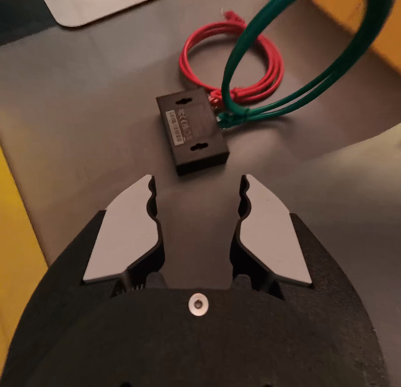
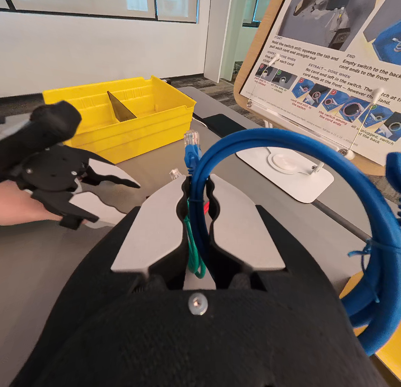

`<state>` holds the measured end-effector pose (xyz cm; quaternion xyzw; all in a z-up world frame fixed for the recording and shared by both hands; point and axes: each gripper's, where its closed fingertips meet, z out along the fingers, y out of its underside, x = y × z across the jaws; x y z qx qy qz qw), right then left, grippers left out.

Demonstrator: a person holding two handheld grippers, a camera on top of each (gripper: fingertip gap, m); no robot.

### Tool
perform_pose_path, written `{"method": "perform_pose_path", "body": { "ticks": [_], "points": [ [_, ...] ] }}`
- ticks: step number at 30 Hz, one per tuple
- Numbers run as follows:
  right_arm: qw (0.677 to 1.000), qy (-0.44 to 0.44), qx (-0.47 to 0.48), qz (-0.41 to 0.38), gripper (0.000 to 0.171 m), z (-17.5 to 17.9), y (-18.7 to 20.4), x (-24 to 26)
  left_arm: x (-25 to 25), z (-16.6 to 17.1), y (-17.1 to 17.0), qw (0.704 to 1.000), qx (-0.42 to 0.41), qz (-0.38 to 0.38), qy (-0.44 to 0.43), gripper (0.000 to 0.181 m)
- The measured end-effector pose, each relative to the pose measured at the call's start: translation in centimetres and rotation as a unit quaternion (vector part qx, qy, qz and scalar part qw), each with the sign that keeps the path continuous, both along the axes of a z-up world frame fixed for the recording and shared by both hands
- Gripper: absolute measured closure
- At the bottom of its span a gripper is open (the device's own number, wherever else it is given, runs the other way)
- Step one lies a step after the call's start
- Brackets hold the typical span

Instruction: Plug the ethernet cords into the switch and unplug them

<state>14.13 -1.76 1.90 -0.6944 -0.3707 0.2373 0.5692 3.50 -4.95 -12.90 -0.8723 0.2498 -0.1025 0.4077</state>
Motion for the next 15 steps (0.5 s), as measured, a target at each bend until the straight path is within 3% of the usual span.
{"method": "perform_pose_path", "body": {
  "ticks": [2,8,11,12,15],
  "points": [
    [1.0,-0.004,0.002,-0.003,0.156,0.0,0.1,0.1,-0.2,-0.6,1.0,0.999,0.02,0.016,0.041,0.102],
    [1.0,-0.002,0.002,-0.007,0.156,0.0,0.3,0.6,1.3,-1.8,2.0,0.999,-0.006,0.018,0.039,0.095],
    [1.0,0.0,0.002,-0.006,0.156,0.1,0.4,0.8,1.7,-2.6,2.5,0.999,-0.023,0.009,0.03,0.105],
    [1.0,-0.001,0.002,-0.006,0.156,0.0,0.4,0.8,1.9,-2.7,2.5,0.999,-0.036,0.006,0.008,0.117],
    [1.0,0.0,0.001,0.0,0.156,0.1,0.3,0.8,1.7,-2.6,2.8,0.999,-0.036,-0.006,0.003,0.12]
  ]
}}
